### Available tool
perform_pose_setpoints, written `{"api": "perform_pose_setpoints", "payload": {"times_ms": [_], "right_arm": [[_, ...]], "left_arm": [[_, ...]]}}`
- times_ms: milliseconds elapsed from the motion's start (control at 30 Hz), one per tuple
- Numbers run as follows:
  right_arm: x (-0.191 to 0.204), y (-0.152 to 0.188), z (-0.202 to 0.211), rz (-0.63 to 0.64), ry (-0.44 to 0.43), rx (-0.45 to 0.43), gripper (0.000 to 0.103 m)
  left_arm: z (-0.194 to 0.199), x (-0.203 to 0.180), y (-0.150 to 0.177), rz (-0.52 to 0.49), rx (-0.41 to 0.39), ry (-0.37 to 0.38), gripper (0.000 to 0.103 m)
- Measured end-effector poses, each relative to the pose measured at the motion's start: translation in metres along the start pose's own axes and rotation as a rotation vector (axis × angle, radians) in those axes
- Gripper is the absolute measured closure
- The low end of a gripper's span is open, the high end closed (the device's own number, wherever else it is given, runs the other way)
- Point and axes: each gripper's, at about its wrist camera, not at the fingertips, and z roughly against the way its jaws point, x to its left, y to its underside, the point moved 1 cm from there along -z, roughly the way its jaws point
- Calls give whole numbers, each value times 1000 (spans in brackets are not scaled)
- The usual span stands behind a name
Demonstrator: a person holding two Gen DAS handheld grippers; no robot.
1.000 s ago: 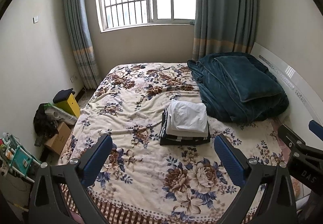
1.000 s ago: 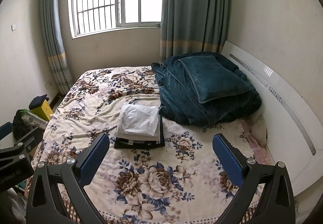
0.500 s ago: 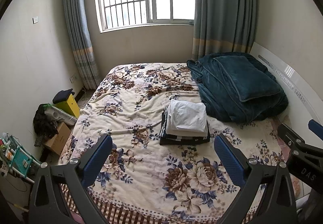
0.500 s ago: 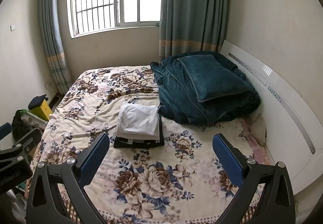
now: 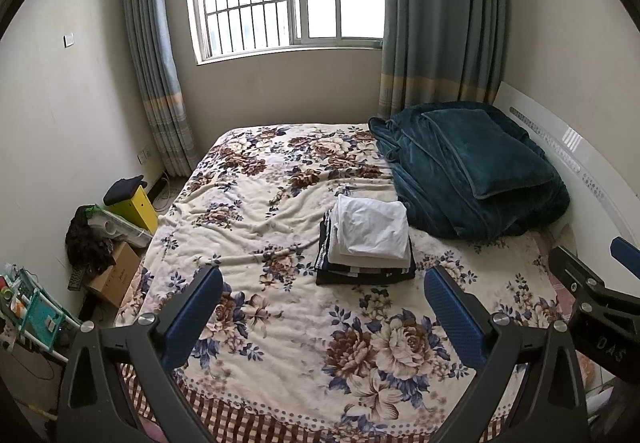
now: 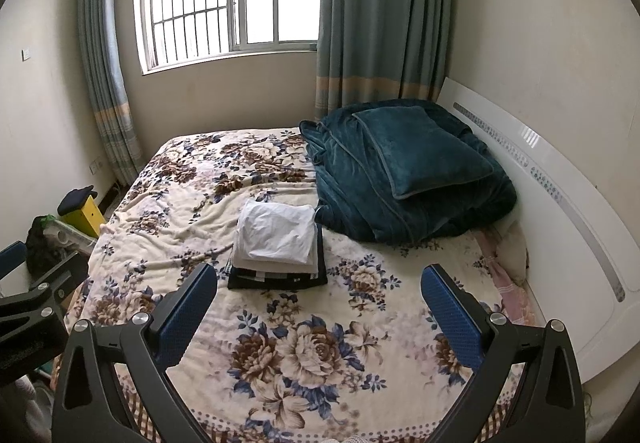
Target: Fold small clothes
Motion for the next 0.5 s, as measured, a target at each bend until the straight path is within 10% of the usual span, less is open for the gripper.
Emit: {"api": "perform_pose_setpoints", "payload": {"times_ms": [500], "right_arm": [[4,4,4,-1,-2,0,0]], "left_arm": [[6,11,10,-7,-4,1,0]]}}
